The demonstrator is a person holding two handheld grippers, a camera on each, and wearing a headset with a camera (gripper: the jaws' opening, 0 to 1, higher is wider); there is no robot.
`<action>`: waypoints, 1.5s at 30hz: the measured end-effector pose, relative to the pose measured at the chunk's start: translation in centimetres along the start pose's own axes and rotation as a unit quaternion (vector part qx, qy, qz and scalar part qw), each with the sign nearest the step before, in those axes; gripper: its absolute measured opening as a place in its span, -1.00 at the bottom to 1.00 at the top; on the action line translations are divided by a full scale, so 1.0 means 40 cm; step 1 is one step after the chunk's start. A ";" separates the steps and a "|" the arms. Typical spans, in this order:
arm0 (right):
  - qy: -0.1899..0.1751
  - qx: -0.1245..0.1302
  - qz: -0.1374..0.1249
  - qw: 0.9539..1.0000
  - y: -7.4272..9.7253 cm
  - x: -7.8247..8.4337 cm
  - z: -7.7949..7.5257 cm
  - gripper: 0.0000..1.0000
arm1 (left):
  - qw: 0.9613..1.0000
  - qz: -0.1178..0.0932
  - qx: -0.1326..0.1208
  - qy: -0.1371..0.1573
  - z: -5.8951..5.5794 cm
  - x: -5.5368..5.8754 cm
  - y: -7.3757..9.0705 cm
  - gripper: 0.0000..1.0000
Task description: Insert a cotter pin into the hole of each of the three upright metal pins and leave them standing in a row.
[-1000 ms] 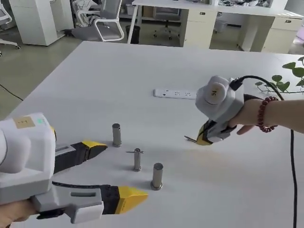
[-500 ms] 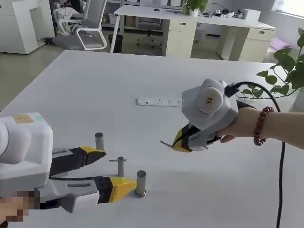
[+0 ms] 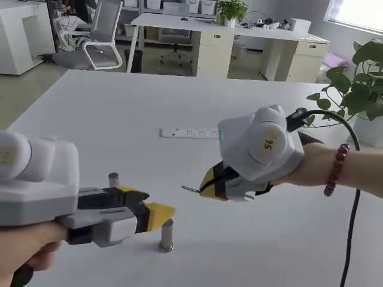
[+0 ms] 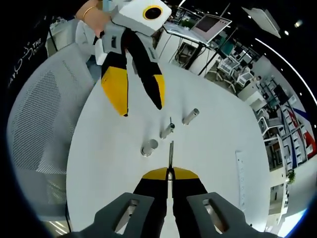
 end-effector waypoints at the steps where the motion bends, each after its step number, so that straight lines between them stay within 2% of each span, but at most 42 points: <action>1: 0.009 0.000 -0.001 1.000 0.004 -0.007 0.009 -1.00 | 1.000 0.000 0.000 0.011 -0.002 0.001 -0.001 -0.40; 6: 0.034 0.002 -0.002 0.999 0.013 -0.026 0.038 -1.00 | 0.999 0.001 0.002 0.054 -0.010 0.007 -0.010 -0.50; 11: 0.052 0.004 -0.002 0.999 0.018 -0.040 0.059 -1.00 | 0.996 0.009 0.005 0.084 -0.019 0.013 -0.017 -0.66; 15: 0.053 0.001 -0.007 0.999 0.020 -0.052 0.074 -1.00 | 0.994 0.011 0.009 0.111 -0.027 0.018 -0.019 -0.73; 21: 0.063 0.002 -0.017 0.998 0.023 -0.074 0.091 -1.00 | 0.988 0.008 0.008 0.155 -0.036 0.025 -0.019 -0.82; 26: 0.073 -0.003 -0.021 0.997 0.022 -0.085 0.102 -1.00 | 0.980 -0.001 0.007 0.198 -0.037 0.027 -0.016 -0.89; 36: 0.079 0.003 -0.032 0.996 0.020 -0.099 0.102 -1.00 | 0.974 0.000 0.006 0.227 -0.041 0.033 -0.014 -0.96; 45: 0.082 0.003 -0.032 0.996 0.018 -0.101 0.098 -1.00 | 0.975 -0.003 0.006 0.222 -0.038 0.034 -0.017 -0.98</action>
Point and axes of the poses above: the centre of the closed fingertips' face, and the gripper's own axes: y roughly backward along the fingers, z roughly to its left, x roughly out of its underside, the point moved 6 cm from there along y, roughly backward along the fingers, and after that the axes turned 13 degrees about -z, right-handed, at the moved point
